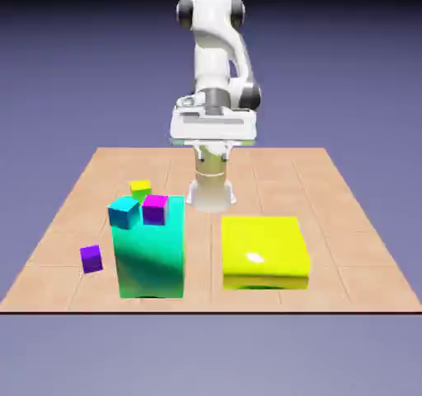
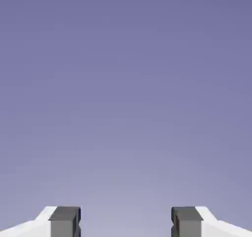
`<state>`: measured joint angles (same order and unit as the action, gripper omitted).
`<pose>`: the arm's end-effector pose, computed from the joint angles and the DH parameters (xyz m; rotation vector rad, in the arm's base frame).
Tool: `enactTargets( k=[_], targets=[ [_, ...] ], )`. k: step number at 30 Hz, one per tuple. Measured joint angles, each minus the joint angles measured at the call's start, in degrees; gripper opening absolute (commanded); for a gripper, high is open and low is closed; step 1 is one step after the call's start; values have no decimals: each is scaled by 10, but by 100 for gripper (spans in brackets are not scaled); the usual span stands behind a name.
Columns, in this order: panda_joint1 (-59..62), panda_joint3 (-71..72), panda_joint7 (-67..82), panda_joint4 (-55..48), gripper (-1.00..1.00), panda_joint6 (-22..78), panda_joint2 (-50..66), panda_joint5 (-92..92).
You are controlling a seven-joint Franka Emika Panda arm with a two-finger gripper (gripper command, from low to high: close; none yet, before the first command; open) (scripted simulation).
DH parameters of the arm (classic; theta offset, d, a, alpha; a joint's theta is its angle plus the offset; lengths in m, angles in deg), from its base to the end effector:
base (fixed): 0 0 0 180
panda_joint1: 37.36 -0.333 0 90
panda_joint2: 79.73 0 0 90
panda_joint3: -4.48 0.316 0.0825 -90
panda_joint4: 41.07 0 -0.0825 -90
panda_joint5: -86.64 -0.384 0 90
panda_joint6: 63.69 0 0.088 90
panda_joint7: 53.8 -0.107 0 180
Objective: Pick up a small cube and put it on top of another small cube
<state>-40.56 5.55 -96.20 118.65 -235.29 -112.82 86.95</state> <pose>0.3907 0.0297 0.4663 -2.5182 0.8615 -1.0190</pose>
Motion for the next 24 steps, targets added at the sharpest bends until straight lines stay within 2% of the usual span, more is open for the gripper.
enactTargets(
  k=[18, 24],
  targets=[
    [167, -15, 134, -317, 0, 445, 253, -240],
    [267, -48, 176, -431, 0, 595, 375, -340]
  ],
)
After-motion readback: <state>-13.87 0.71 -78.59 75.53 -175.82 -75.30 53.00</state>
